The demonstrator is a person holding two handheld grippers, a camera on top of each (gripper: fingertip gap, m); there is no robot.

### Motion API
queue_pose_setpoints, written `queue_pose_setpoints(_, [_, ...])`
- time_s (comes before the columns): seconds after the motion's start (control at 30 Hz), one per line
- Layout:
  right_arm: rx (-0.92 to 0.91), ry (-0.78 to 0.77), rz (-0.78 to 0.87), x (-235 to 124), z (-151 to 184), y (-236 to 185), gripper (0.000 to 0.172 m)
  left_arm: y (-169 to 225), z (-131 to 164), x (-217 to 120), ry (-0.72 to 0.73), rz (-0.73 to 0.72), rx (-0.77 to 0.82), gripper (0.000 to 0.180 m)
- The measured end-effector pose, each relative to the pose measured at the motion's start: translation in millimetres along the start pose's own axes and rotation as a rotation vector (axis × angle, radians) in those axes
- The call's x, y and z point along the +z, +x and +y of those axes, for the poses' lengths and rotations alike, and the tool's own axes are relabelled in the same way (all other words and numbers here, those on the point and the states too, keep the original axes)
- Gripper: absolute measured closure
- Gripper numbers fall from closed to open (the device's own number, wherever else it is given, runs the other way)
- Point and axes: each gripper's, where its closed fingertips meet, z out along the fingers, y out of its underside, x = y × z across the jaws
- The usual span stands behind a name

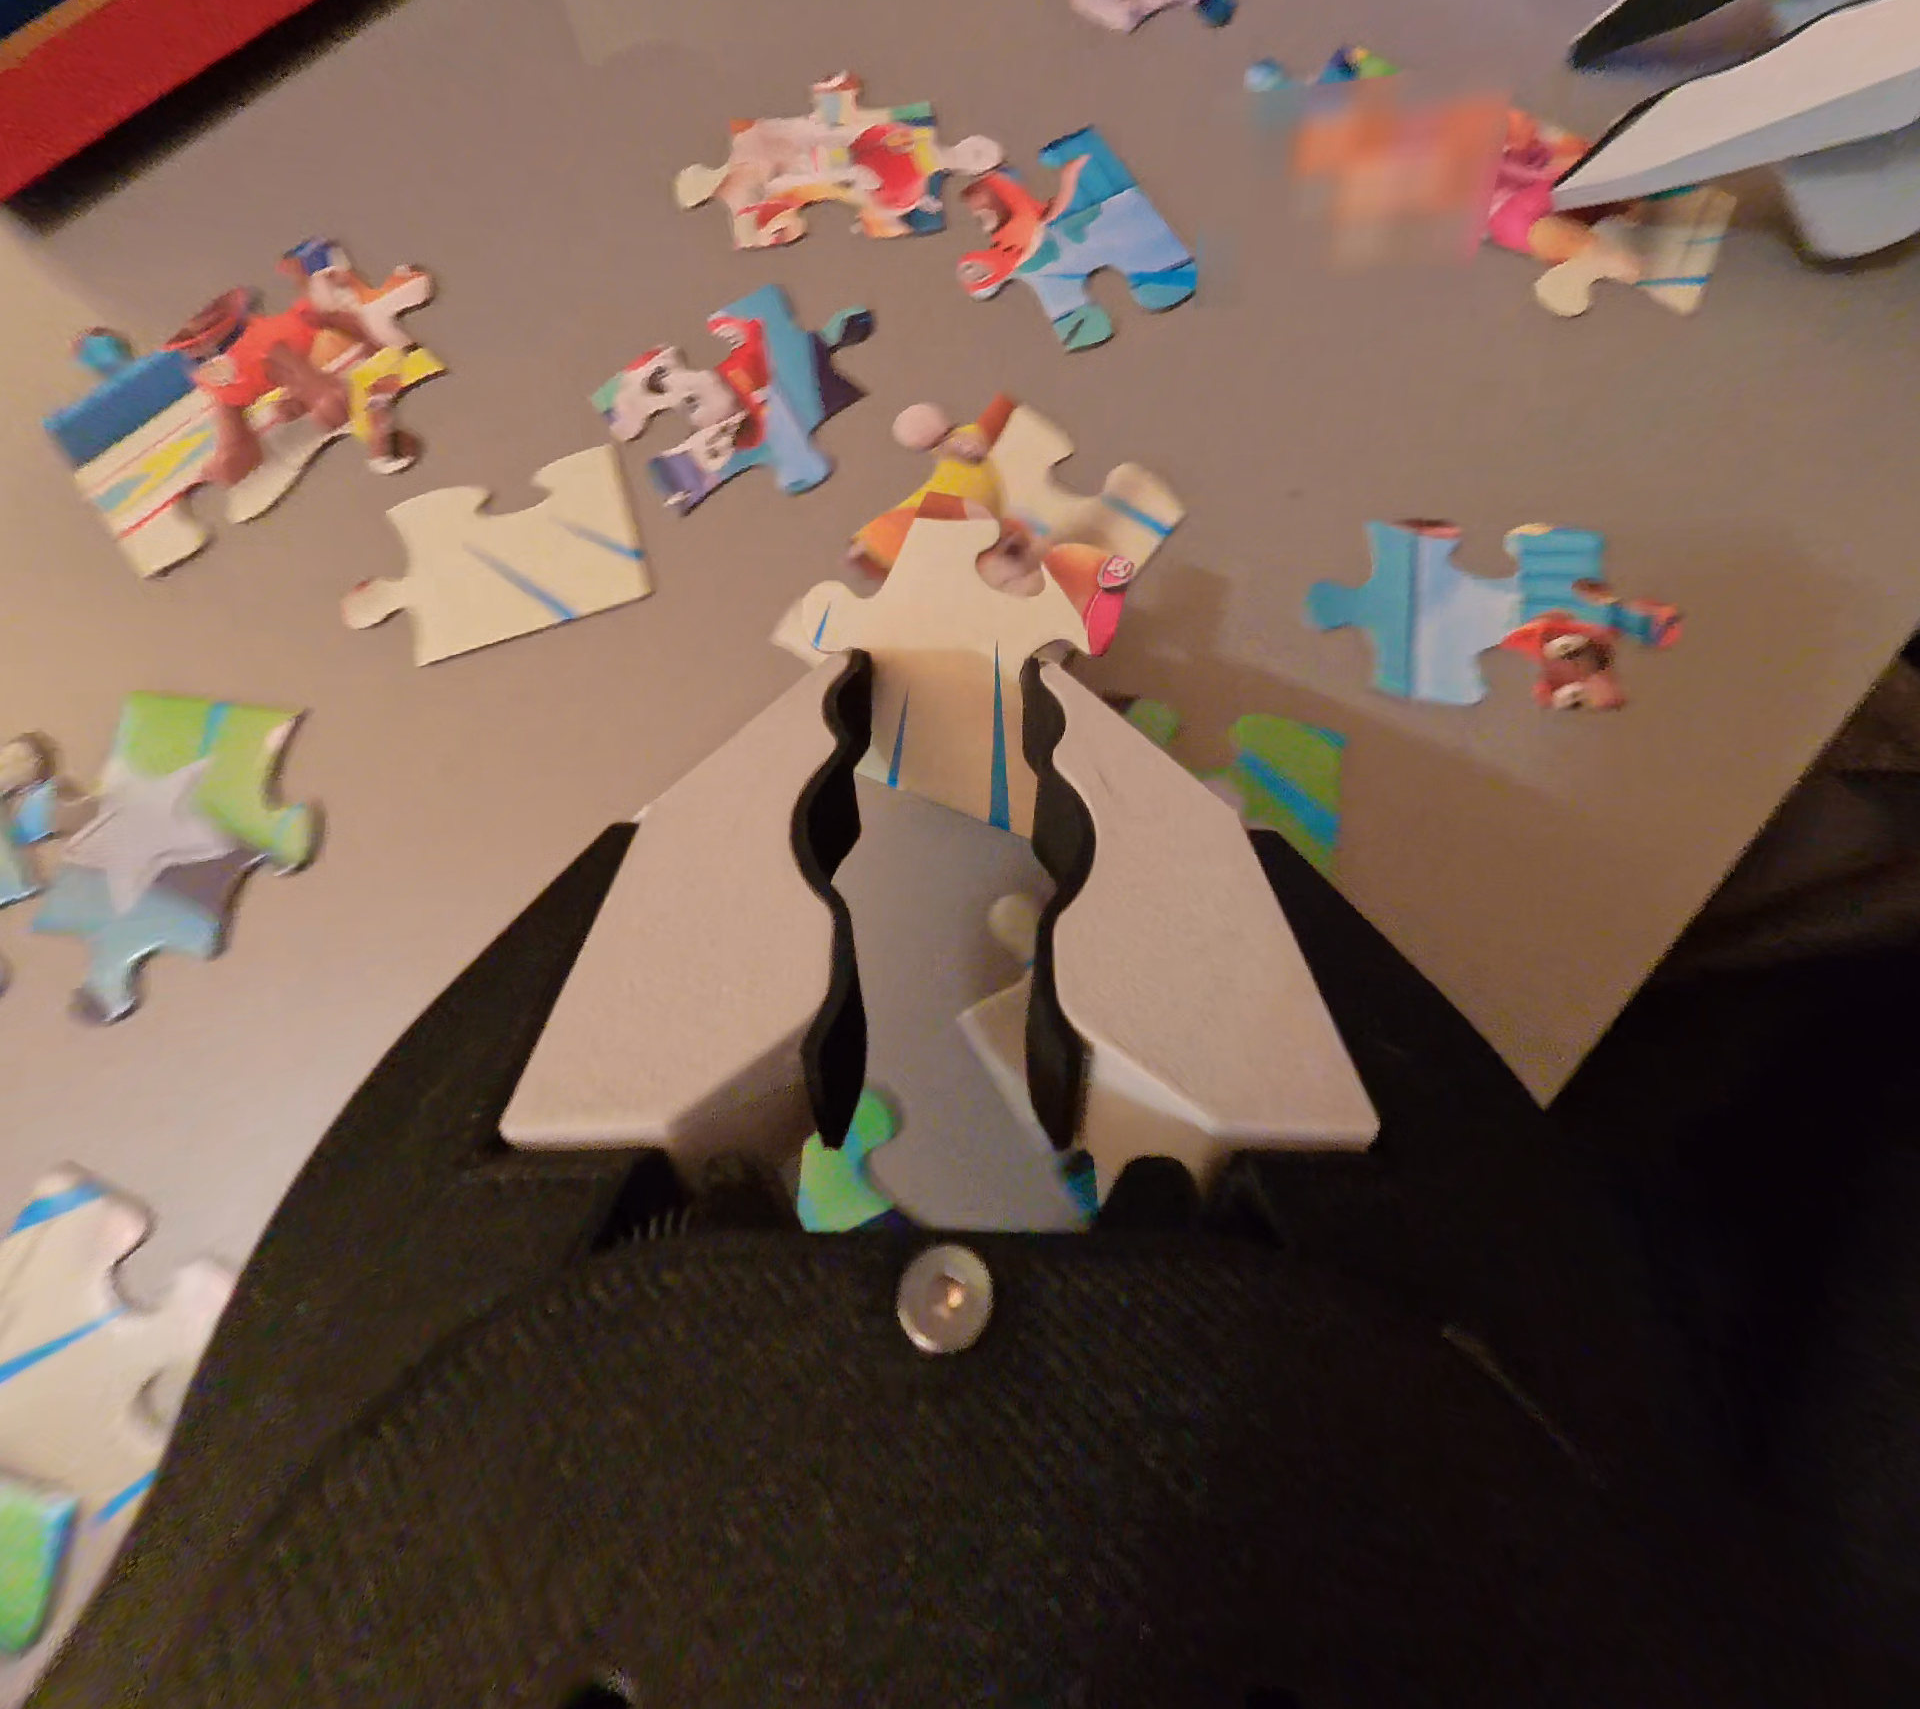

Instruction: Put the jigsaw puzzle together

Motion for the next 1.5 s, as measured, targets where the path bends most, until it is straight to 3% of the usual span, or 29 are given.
queue_pose_setpoints(0.1, [0.0, 0.0, 0.004, 0.2, 0.0, 0.4, 0.122, -33.8, 16.6, -16.1, -0.025, -0.083, -0.005, 0.153])
queue_pose_setpoints(0.33, [0.005, 0.0, 0.007, 0.3, -0.1, 1.5, 0.124, -78.6, 60.1, -27.0, -0.065, -0.037, -0.021, 0.154])
queue_pose_setpoints(0.6, [-0.018, -0.007, 0.028, 1.6, 0.0, 2.2, 0.125, -91.9, 55.1, -16.8, -0.04, -0.008, 0.026, 0.152])
queue_pose_setpoints(0.67, [-0.039, -0.011, 0.063, -3.3, -3.9, 5.0, 0.118, -95.9, 53.2, -18.8, -0.019, -0.017, 0.009, 0.152])
queue_pose_setpoints(0.8, [-0.073, 0.251, 0.141, -48.8, -55.3, 3.2, 0.126, -102.3, 49.0, -37.5, 0.056, -0.036, -0.032, 0.153])
queue_pose_setpoints(0.9, [-0.05, 0.38, -0.042, -60.9, -78.7, -32.9, 0.124, -92.8, 46.8, -50.4, 0.121, 0.009, -0.063, 0.154])
queue_pose_setpoints(1.03, [-0.067, 0.359, -0.274, -39.2, -83.5, -89.1, 0.121, -86.7, 57.2, -56.8, 0.11, 0.016, -0.097, 0.153])
queue_pose_setpoints(1.23, [-0.252, 0.254, -0.271, -8.6, -75.2, -130.8, 0.125, -67.3, 62.0, -72.0, 0.182, 0.112, -0.143, 0.15])
queue_pose_setpoints(1.37, [-0.341, 0.289, -0.269, -14.0, -84.6, -151.1, 0.135, -18.6, 64.2, -78.0, 0.201, 0.387, -0.153, 0.141])
queue_pose_setpoints(1.5, [-0.345, 0.235, -0.348, -12.7, -75.4, -171.5, 0.134, -1.2, 73.3, -68.8, 0.143, 0.409, -0.094, 0.136])
